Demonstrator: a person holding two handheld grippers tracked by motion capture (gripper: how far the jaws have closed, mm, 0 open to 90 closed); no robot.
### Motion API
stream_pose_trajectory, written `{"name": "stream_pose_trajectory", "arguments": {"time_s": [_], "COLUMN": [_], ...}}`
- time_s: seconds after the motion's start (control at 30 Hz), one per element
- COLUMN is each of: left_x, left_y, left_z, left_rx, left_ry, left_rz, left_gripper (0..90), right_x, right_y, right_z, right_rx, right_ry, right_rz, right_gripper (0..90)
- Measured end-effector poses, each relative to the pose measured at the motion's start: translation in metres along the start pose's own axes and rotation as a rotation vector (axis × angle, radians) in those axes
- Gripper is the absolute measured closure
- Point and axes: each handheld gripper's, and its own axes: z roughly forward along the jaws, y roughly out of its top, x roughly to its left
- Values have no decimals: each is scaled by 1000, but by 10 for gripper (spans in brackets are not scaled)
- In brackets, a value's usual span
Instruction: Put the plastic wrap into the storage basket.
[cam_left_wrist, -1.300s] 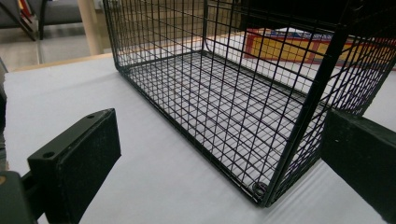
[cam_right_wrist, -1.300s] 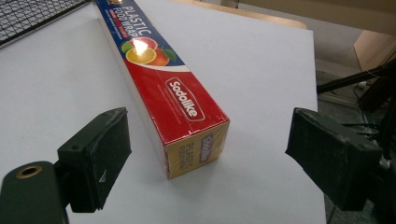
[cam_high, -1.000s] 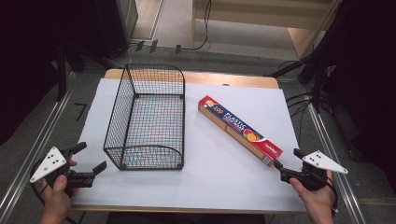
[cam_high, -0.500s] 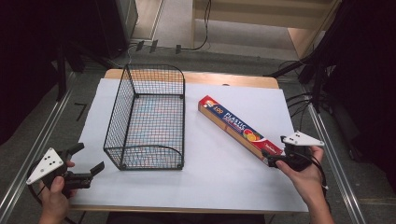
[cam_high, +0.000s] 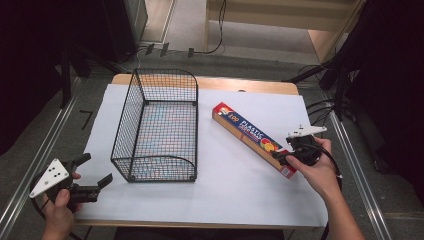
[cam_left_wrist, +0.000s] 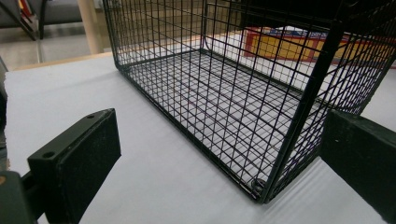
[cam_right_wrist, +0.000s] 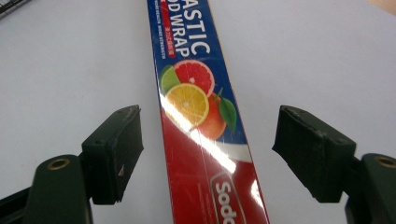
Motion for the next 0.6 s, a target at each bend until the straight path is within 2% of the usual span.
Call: {"name": "stream_pose_trajectory", "arguments": {"time_s": [0.1, 0.27, 0.47, 0.6], "left_x": [0, 1, 1, -2], "left_y": [0, -1, -1, -1], "left_z": [0, 0, 2, 3], "left_rx": [1, 1, 6, 16], "left_ry": [0, 1, 0, -7], "left_rz": [0, 1, -1, 12], "left_gripper": [0, 0, 0, 0], "right_x": [-1, 1, 0, -2], "right_y": [6, 13, 19, 22], "right_z": [6, 17, 31, 37], "right_rx": [11, 48, 114, 135], "right_ry": [17, 14, 31, 25], "right_rz": [2, -22, -26, -13], "right_gripper": [248, 243, 281, 282]}}
